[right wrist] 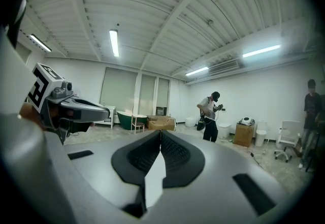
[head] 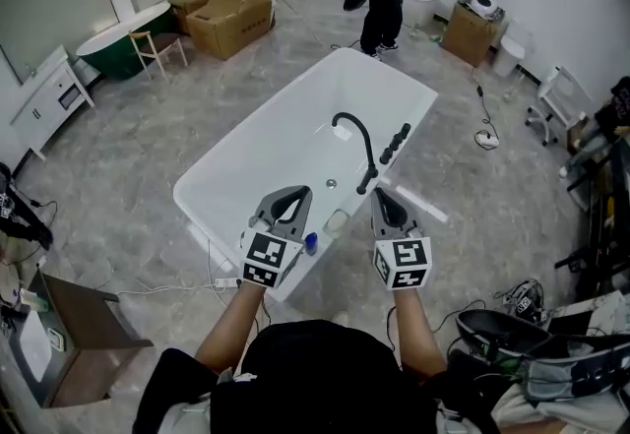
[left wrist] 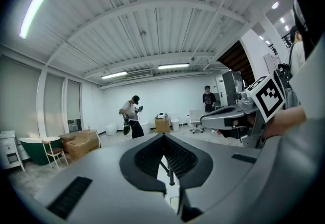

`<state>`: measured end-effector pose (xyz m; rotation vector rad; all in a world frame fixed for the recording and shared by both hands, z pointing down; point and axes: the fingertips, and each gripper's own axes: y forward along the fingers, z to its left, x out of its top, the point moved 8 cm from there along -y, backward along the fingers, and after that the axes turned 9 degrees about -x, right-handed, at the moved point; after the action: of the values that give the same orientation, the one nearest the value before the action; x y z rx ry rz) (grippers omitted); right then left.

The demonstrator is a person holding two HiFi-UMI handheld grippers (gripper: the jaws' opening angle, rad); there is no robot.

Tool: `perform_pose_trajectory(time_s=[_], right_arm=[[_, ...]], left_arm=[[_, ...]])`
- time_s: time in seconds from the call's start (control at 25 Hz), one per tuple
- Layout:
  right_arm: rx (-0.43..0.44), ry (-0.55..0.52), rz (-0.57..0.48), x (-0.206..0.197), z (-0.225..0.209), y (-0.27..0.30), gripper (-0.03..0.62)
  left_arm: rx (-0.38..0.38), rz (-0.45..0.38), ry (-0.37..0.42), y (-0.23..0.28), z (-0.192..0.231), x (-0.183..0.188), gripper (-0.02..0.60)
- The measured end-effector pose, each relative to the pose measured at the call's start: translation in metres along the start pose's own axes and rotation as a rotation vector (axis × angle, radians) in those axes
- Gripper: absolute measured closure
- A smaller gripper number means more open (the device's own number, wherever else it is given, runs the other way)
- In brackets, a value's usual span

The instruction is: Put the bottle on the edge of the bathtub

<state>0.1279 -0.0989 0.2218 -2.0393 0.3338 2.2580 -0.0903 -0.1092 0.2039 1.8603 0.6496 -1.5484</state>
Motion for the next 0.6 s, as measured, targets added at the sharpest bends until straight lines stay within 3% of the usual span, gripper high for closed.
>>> perform_pose_trajectory(time_s=[0.6], right_arm=[[0.002,0.030,-0.021,0.0026,0.0047,0.0039,0.571]], left_arm=[[-0.001,-0.026,-0.016,0.0051,-0.0024,0.0049,0.568]])
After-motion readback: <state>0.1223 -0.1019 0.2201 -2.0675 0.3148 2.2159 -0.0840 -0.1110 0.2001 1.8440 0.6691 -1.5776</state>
